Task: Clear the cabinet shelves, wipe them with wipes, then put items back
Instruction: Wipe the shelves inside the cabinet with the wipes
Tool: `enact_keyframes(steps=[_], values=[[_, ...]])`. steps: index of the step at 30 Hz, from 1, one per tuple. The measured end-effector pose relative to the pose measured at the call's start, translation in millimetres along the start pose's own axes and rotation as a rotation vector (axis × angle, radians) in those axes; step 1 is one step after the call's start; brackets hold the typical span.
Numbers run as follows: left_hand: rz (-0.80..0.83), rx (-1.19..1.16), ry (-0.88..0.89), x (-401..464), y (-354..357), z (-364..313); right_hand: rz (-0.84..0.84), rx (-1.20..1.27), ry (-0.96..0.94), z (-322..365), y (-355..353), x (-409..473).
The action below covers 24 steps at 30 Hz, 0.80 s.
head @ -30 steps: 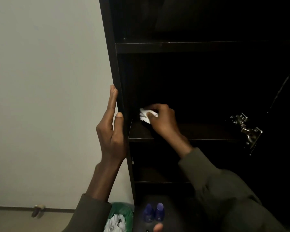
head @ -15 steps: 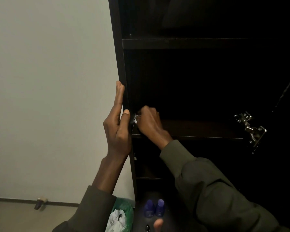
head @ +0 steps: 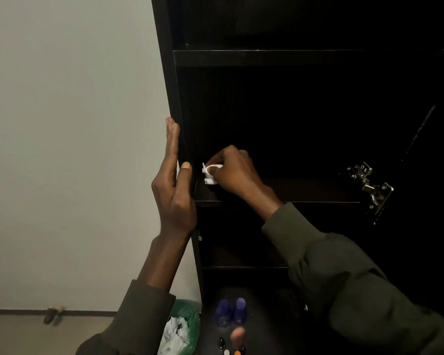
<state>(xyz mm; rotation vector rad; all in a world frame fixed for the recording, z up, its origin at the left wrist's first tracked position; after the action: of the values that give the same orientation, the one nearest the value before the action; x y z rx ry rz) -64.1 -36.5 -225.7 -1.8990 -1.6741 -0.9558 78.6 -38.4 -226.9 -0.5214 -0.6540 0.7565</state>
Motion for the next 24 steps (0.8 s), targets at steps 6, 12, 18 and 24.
enact_keyframes(steps=[6, 12, 18, 24], values=[[0.033, -0.001, -0.003, 2, -5, -1, -0.066, -0.106, -0.054, -1, 45, 0], [0.051, -0.040, 0.004, 4, -7, -1, 0.001, -0.109, -0.095, 2, 45, -25], [0.034, -0.042, 0.008, 4, -6, 3, 0.160, -0.024, -0.060, -10, 24, -30], [0.045, -0.046, 0.022, 3, -6, 4, -0.068, -0.087, -0.060, -11, 24, 10]])
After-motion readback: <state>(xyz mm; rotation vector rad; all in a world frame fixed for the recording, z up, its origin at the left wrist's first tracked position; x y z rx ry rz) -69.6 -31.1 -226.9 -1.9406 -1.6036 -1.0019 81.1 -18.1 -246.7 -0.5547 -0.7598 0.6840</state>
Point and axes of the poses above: each hand's wrist, its own x-axis towards the middle knuckle, its own y-axis out of the palm, z = x × y, the point moved 4 cm from there along x, towards the middle knuckle, and after that the axes turned 9 degrees about -z, right-handed, at the moved point
